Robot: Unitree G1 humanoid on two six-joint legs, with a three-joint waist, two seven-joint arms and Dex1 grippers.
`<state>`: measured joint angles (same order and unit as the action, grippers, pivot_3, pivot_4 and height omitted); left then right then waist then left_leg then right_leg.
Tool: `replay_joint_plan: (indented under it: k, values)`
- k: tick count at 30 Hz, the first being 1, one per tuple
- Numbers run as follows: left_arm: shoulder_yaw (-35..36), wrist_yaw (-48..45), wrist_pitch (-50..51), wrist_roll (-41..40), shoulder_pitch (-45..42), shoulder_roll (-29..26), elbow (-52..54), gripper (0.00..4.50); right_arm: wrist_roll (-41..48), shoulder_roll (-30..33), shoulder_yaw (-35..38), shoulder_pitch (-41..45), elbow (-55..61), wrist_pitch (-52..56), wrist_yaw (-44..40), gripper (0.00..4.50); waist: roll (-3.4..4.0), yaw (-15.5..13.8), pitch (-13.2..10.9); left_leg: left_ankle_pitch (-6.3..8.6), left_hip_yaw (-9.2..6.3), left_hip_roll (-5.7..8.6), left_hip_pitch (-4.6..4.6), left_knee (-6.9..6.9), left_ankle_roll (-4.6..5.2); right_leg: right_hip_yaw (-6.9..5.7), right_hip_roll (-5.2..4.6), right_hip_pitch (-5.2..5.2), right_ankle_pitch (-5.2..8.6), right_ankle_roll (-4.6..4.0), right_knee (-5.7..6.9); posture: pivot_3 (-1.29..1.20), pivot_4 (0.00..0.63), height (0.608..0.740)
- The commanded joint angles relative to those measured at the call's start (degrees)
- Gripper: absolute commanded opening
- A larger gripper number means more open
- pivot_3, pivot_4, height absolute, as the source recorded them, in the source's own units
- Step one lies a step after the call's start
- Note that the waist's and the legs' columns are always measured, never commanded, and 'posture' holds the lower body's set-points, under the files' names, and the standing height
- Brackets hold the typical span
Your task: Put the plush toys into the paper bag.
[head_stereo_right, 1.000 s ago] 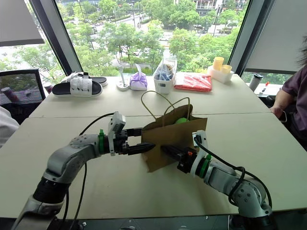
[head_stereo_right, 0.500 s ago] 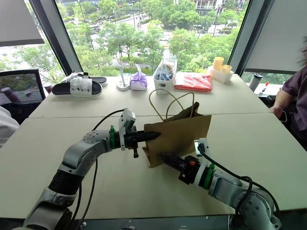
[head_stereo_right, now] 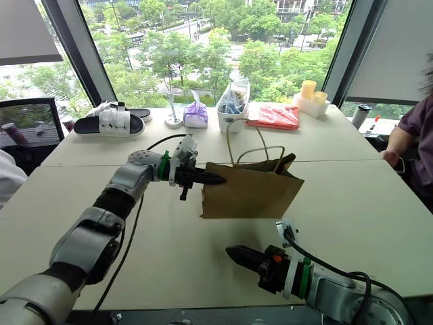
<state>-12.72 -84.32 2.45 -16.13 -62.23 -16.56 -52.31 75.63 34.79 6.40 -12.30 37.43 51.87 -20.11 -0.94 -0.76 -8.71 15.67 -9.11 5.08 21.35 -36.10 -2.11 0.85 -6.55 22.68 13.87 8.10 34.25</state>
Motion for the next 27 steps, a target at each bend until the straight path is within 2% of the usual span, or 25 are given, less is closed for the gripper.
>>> replay_joint_plan:
  k: [1,4,6,7,10,15,18,21,23,27]
  values:
    - [0.98,-1.48,-7.22,3.46,-4.4,1.37,-7.74,0.05,1.8,0.03,1.8,-2.28,4.37,-1.82,1.17,0.0,0.0,0.03,0.0,0.01,0.0,0.0,0.0,0.02,0.01,0.0,0.0,0.0,0.0,0.01,0.0,0.0,0.15,0.74]
    - [2.07,-0.57,-10.96,5.34,-6.09,2.38,-12.36,0.95,1.95,0.08,2.37,-3.95,5.58,-2.73,2.2,0.0,0.0,0.09,0.0,0.02,0.01,0.0,-0.01,-0.01,0.03,0.01,0.0,-0.02,-0.01,0.04,0.0,0.0,0.15,0.74]
    - [2.39,0.22,-14.01,6.63,-6.44,2.66,-13.76,1.81,1.86,0.18,2.38,-4.27,5.7,-3.22,2.58,0.0,0.0,0.14,0.0,0.02,0.01,-0.01,-0.03,-0.02,0.03,0.01,0.0,-0.03,-0.02,0.05,0.02,0.0,0.15,0.74]
    - [2.73,0.4,-14.82,6.82,-6.55,2.72,-13.81,2.4,1.84,0.29,2.31,-4.08,5.51,-3.38,2.56,0.0,0.0,0.13,0.0,0.02,0.01,-0.01,-0.04,-0.02,0.03,0.01,0.0,-0.03,-0.02,0.06,0.04,0.0,0.15,0.74]
    - [3.28,1.44,-15.87,7.88,-6.31,1.9,-13.19,3.81,2.66,0.62,2.35,-2.22,3.93,-3.6,1.45,0.0,-0.01,0.17,-0.01,0.02,0.0,-0.01,-0.04,-0.03,0.03,0.01,0.0,-0.02,-0.02,0.07,0.06,0.0,0.15,0.74]
    - [5.34,3.3,-15.45,8.14,-2.21,-2.77,-8.1,3.81,1.67,3.21,4.65,1.28,-0.55,-3.11,-1.96,0.0,0.01,0.45,0.0,0.01,0.0,-0.01,-0.07,-0.03,0.03,0.02,0.0,-0.02,-0.03,0.08,0.1,0.0,0.15,0.74]
    - [8.51,4.83,-8.28,5.16,2.61,-6.35,-0.9,3.81,0.74,5.1,5.82,2.59,-2.49,-2.96,-4.1,0.0,0.03,0.69,0.01,0.02,-0.06,-0.03,-0.1,0.01,0.03,0.03,0.01,-0.01,-0.03,0.08,0.13,0.0,0.15,0.74]
    - [11.95,8.59,2.01,1.54,9.75,-9.03,11.31,3.81,-0.89,6.0,6.72,2.98,-3.26,-3.51,-5.67,0.0,0.03,0.77,0.01,0.02,-0.26,-0.03,-0.09,0.01,0.03,0.02,0.02,0.0,-0.03,0.08,0.17,0.0,0.15,0.74]
    - [15.51,13.41,12.25,-2.69,20.51,-11.73,27.92,3.81,-2.72,6.27,8.14,3.15,-3.67,-4.62,-6.86,0.0,0.05,1.04,0.02,0.01,-0.29,-0.04,-0.08,0.0,0.03,0.03,0.02,0.0,-0.03,0.08,0.19,0.0,0.15,0.74]
    - [19.2,22.43,23.38,-6.67,33.34,-13.32,48.38,3.81,-5.08,6.45,9.78,2.2,-3.61,-5.74,-8.86,0.0,0.06,1.17,0.03,0.01,-0.35,-0.13,-0.07,0.03,0.02,0.09,-0.04,0.02,-0.03,0.07,0.2,0.0,0.15,0.74]
